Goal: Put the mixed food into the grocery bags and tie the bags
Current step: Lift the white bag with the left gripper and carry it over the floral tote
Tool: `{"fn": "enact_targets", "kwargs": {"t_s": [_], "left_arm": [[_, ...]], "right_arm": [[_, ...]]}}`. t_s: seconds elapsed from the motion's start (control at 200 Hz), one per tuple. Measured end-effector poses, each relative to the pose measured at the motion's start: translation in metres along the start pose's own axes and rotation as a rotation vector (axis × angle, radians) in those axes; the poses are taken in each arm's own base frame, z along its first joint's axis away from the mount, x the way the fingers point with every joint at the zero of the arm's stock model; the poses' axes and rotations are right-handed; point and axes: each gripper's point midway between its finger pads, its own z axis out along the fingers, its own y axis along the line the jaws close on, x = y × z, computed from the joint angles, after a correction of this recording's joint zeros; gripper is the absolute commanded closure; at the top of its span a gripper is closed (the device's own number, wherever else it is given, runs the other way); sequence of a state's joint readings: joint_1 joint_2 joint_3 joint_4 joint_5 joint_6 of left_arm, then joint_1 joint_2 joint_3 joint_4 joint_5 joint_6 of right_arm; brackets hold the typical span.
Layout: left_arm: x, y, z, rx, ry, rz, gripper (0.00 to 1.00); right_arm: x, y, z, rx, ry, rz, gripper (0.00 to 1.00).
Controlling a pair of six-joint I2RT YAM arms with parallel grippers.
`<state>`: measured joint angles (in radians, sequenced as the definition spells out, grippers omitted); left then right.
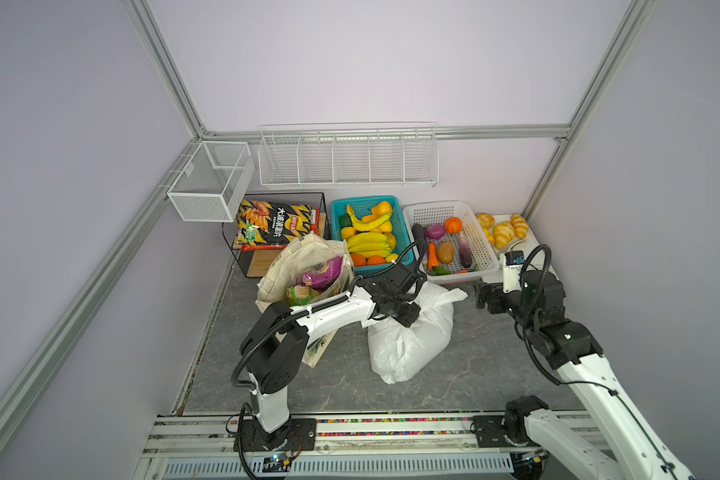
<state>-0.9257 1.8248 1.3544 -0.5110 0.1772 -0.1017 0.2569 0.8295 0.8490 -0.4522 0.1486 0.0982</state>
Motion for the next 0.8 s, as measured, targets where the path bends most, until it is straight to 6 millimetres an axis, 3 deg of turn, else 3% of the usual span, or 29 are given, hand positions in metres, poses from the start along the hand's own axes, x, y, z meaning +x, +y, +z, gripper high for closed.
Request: {"fn": "enact_targets", "kwargs": {"t_s": [0.065,0.115,0.24,0.385,0.485,0.685,0.8], "left_arm": [[-0.001,-0.004,-0.004,0.020,-0.004,-0.001,0.99],[-0.005,-0.010,-0.012,0.044,-0.019,0.001,1.00],[-0.027,-0.030,-0.058,0.108,-0.123,0.024,1.00],[-0.057,-0.052,-0.151,0.143,-0.342,0.087,1.00],[-0.070,-0.055,-0.216,0.111,-0.493,0.117,1.00],[-0.092,-0.026,-0.343,-0.091,-0.778,0.103,1.00],[-0.093,0.004,-0.410,-0.292,-0.917,0.057,1.00]], "right_arm": [[0.000,0.000,0.000,-0.001,0.000,0.000,0.02],[0.000,0.000,0.000,0.000,-0.001,0.003,0.02],[-0.002,0.000,-0.004,-0.001,-0.014,0.008,0.02],[-0.011,-0.001,-0.017,-0.006,-0.064,0.023,0.01],[-0.019,0.000,-0.031,-0.016,-0.117,0.038,0.01],[-0.045,0.007,-0.069,-0.082,-0.286,0.069,0.01],[-0.048,0.016,-0.067,-0.134,-0.291,0.075,0.01]]}}
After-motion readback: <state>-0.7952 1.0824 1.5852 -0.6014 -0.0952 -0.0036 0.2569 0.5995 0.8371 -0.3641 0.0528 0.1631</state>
